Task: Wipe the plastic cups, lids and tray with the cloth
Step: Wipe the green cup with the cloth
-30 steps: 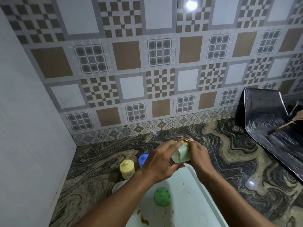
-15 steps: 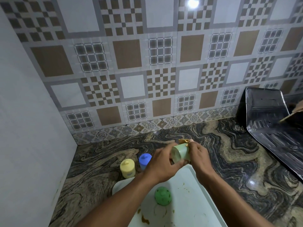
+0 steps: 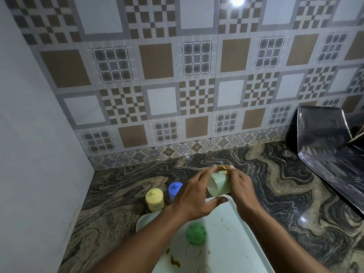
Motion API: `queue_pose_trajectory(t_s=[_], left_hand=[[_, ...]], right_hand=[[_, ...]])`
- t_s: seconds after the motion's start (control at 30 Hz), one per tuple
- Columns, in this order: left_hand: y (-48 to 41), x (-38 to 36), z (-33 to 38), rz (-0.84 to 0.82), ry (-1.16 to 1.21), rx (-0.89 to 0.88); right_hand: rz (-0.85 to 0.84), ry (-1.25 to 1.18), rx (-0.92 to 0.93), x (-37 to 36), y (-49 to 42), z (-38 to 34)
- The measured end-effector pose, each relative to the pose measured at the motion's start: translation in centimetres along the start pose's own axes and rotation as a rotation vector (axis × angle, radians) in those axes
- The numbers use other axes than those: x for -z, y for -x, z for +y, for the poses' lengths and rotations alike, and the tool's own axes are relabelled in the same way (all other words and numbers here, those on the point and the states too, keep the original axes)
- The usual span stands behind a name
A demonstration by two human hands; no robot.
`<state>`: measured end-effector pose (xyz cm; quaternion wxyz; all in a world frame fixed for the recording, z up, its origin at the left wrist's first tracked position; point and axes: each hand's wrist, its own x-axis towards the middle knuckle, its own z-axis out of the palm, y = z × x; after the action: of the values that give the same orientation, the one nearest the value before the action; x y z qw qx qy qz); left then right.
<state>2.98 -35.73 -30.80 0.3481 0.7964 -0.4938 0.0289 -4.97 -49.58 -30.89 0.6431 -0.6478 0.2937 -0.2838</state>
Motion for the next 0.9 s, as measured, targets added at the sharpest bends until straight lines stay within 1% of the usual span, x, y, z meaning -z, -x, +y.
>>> queue_pose_trajectory(t_s=[0.03,0.07,0.1,0.23,0.27,0.33,0.37,0.43,0.47,0.53,0.57,0.63,0.7,0.77,0.83,0.9], left_hand=[[0.0,0.0,0.2,-0.001,0.072,0.076],[0.0,0.1,0.3,0.01,0.105,0.107],[0.1,0.1,0.5,0.006,0.115,0.102],[0.2,-0.2,-0.5,0.045,-0.125,-0.173],[0.3,0.0,-0.5,0.045,-0.103,-0.155],[0.5,0.2,-0.1,0.022,-0.009,-0.048],[0.7,0.1,0.0,0.015,0.007,-0.035],[0.8,-0.6,-0.5,-0.016,-0.062,-0.093],[0.8,-0.8,-0.7,-0.042,-0.132,-0.151],[0.4,-0.9,-1.5,-0.079,-0.239,-0.237],[0.1,-0.8,-1.8,-0.083,-0.242,-0.237],[-0.7,-0.3,-2.1,-0.056,-0.181,-0.14],[-2.0,0.4,-2.3,-0.039,-0.108,0.036],[-4.1,0.5,-3.0,-0.11,-0.075,0.165],[-6.3,-0.1,-3.9,-0.216,-0.104,0.184],[-8.1,-1.5,-4.9,-0.3,-0.148,0.192]], right_hand=[[-0.004,-0.008,0.001,0.0,0.0,-0.1],[-0.003,-0.003,0.0,-0.1,-0.1,0.0],[0.005,0.003,-0.001,-0.2,-0.1,0.0],[0.011,-0.009,-0.011,-0.3,-0.1,0.1],[0.004,-0.016,-0.001,-0.2,-0.1,0.1],[-0.013,-0.012,0.006,-0.2,0.1,0.2],[-0.014,0.0,-0.004,-0.1,0.2,0.5],[-0.009,0.0,-0.054,-0.1,0.1,1.3],[-0.017,-0.021,-0.095,-0.1,0.1,1.5],[-0.04,-0.095,-0.217,0.1,-0.4,1.5],[-0.035,-0.133,-0.29,0.3,-0.6,1.3],[0.01,-0.221,-0.398,1.1,-1.4,1.2],[0.076,-0.298,-0.447,2.4,-2.5,1.5],[0.103,-0.392,-0.473,3.5,-3.5,1.7],[0.143,-0.438,-0.496,4.2,-4.5,2.1],[0.166,-0.41,-0.508,4.4,-5.1,2.6]])
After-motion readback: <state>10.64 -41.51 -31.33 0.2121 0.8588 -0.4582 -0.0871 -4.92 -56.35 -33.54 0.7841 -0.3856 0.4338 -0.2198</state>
